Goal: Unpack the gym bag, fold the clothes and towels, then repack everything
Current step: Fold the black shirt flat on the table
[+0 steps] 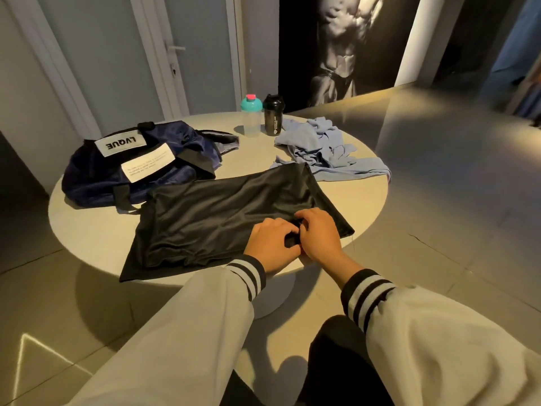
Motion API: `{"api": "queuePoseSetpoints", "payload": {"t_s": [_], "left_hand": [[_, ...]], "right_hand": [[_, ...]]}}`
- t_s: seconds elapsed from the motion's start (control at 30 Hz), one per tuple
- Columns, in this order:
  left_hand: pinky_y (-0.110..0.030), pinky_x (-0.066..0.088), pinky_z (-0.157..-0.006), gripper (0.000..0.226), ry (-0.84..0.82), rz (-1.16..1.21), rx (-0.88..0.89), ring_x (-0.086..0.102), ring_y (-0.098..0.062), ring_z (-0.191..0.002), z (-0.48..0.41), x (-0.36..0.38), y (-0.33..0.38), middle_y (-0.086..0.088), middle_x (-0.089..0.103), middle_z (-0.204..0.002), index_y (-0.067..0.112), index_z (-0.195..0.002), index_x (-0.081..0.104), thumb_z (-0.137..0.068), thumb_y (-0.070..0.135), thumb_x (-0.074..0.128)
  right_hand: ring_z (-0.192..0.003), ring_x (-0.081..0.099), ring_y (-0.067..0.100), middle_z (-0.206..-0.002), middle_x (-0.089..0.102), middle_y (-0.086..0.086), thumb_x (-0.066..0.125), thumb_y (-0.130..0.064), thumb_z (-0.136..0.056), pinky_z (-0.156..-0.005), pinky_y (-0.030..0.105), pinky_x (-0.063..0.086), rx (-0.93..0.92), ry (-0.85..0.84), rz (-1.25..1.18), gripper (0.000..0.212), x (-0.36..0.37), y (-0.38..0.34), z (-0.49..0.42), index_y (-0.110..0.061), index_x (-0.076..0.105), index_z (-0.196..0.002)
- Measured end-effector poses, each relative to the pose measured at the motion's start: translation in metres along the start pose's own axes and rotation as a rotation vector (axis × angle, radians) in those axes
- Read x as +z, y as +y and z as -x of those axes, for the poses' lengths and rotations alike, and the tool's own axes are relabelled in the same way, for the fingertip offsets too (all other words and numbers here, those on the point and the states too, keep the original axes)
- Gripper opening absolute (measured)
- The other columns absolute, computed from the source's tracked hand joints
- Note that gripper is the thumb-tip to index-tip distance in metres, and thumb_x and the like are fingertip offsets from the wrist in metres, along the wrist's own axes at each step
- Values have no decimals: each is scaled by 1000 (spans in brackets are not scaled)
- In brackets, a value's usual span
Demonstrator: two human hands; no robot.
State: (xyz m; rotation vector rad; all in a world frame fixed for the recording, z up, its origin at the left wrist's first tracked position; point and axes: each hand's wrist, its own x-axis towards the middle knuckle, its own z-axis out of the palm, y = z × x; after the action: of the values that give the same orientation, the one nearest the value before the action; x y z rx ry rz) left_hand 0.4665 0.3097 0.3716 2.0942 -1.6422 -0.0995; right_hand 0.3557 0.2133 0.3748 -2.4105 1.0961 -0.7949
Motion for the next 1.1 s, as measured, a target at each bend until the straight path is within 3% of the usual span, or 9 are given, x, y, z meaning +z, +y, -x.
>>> {"api": "queuePoseSetpoints", "payload": {"t_s": [0.1, 0.2, 0.43, 0.53, 0.63, 0.77, 0.87, 0.97, 1.1], "left_hand": [[-38, 39, -103, 24, 30, 26, -18, 49, -16, -108, -9, 5, 6, 12, 62, -112, 36, -110, 69, -88, 43, 63], [-40, 43, -99, 11, 81, 53, -44, 51, -13, -102, -16, 10, 7, 14, 63, -104, 34, -101, 68, -91, 37, 62], [-41, 50, -95, 18, 229, 181, -88, 59, -7, -93, -29, 14, 6, 16, 70, -101, 33, -106, 72, -99, 40, 57], [-38, 52, -89, 28, 201, 212, -103, 62, -3, -81, -32, 11, 7, 18, 72, -87, 34, -97, 76, -102, 42, 50], [-39, 55, -77, 32, 115, 156, -144, 60, -9, -70, -33, 6, 10, 11, 67, -71, 28, -78, 72, -100, 38, 51], [-37, 54, -77, 30, -19, -23, -150, 59, -11, -73, -40, -5, 17, 6, 64, -77, 26, -72, 70, -94, 39, 56], [-37, 55, -76, 30, -25, -31, -145, 59, -13, -71, -42, -3, 17, 4, 64, -75, 23, -71, 69, -93, 39, 57], [-36, 55, -74, 31, 98, 10, -112, 56, -12, -71, -42, 5, 16, 7, 60, -77, 25, -73, 64, -99, 37, 53], [-31, 51, -77, 21, 328, 123, -115, 54, -11, -84, -41, 13, 16, 6, 57, -94, 24, -92, 62, -104, 32, 47]], "right_hand": [[-115, 58, 25, -125, 65, 5, 52, -18, -100, -109, 45, 42, 51, 4, 4, 28, -3, 13, -6, -17, 68, -123], [-134, 44, 25, -146, 48, 4, 46, -29, -103, -115, 45, 35, 93, 14, -14, 35, 1, 25, -3, -20, 58, -134], [-146, 29, 28, -158, 32, 10, 28, -43, -106, -120, 48, 27, 176, 25, -66, 47, 5, 25, -3, -23, 44, -146], [-141, 37, 29, -154, 39, 9, 26, -44, -106, -117, 47, 33, 211, 35, -66, 46, 8, 27, -3, -24, 45, -143], [-133, 44, 26, -145, 48, 6, 31, -43, -105, -115, 49, 33, 182, 6, 5, 45, 8, 28, -7, -22, 47, -142], [-134, 43, 25, -144, 47, 4, 40, -41, -102, -116, 53, 27, 146, -27, 57, 43, 5, 32, -14, -22, 52, -139], [-133, 43, 24, -141, 49, 4, 42, -42, -101, -116, 51, 30, 128, -3, 66, 42, 4, 34, -12, -20, 57, -135], [-131, 42, 24, -139, 49, 5, 44, -42, -102, -114, 47, 34, 160, 43, -39, 43, 3, 34, -13, -17, 59, -132], [-133, 36, 25, -140, 43, 7, 48, -44, -101, -113, 43, 37, 211, 23, -132, 41, -2, 37, -15, -17, 57, -131]]}}
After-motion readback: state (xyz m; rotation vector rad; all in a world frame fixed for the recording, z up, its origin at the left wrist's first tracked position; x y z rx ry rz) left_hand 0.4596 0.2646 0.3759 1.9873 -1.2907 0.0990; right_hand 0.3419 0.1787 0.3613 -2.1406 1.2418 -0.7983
